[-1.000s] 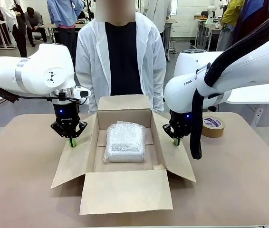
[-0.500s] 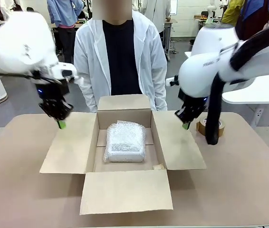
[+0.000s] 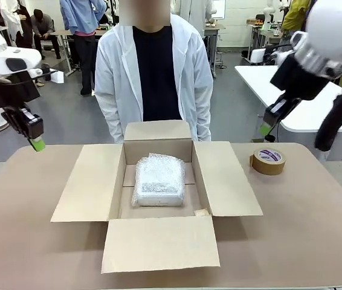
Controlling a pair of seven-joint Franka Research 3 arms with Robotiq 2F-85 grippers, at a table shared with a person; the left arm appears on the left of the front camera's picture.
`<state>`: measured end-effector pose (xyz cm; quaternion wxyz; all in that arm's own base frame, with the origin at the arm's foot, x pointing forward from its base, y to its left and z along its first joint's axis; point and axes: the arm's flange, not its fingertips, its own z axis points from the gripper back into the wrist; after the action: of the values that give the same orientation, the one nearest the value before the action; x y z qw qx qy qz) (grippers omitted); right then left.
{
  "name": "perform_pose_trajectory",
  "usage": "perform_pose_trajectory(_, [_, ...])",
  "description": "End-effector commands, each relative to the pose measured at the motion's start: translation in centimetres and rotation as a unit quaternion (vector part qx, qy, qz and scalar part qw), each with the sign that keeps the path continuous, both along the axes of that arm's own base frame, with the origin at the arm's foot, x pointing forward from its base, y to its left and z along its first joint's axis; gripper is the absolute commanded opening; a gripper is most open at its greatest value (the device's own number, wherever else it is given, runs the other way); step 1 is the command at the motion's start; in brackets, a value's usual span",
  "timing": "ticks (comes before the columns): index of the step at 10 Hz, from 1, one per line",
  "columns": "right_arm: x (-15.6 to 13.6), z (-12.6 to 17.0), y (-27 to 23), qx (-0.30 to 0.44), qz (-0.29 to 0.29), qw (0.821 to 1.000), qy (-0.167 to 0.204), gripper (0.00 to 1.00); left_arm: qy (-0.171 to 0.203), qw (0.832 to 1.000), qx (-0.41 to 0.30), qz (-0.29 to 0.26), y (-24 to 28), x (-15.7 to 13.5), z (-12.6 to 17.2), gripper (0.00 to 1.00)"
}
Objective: Wrap the clocks to prevent damage.
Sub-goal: Once the human has placed the objects inside and stepped back, release both hands from the side flaps of the Package Box.
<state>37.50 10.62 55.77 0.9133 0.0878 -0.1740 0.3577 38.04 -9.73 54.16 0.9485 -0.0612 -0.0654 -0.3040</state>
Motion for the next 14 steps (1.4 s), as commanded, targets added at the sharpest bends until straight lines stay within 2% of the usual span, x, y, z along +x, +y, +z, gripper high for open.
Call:
perform_pose_trajectory(1, [0.6, -0.5, 1.1, -0.009, 0.003, 1.000, 0.003, 0.01, 0.004, 1.000, 0.006, 0.001, -0.6, 0.6, 0.1, 0.00])
perform_pose_trajectory(6, [0.2, -0.5, 0.8, -0.005, 0.007, 1.000, 0.005, 0.01, 0.003, 1.000, 0.002, -0.002, -0.3, 0.4, -0.2, 0.00])
perform_pose_trajectory(7, [0.0, 0.2, -1.1, 0.022, 0.101, 0.994, 0.035, 0.01, 0.030, 0.997, 0.009, -0.068, 1.7, 0.0, 0.8, 0.00])
perform_pose_trajectory(9, [-0.1, 1.1, -6.2, 0.014, 0.205, 0.978, 0.045, 0.01, 0.073, 0.982, 0.020, -0.171, 6.9, -0.4, 2.8, 0.00])
perform_pose_trajectory(11, [0.0, 1.0, -10.1, 0.009, 0.253, 0.967, 0.029, 0.01, 0.064, 0.973, 0.034, -0.221, 11.3, -1.2, 3.6, 0.00])
perform_pose_trajectory(13, [0.5, 0.1, -12.5, 0.027, 0.274, 0.961, 0.004, 0.01, 0.049, 0.965, 0.021, -0.258, 13.5, -1.4, 3.6, 0.00])
perform_pose_trajectory(14, [1.2, -0.3, -12.1, 0.039, 0.205, 0.978, -0.021, 0.01, 0.071, 0.972, 0.026, -0.221, 12.3, -1.6, 3.5, 0.00])
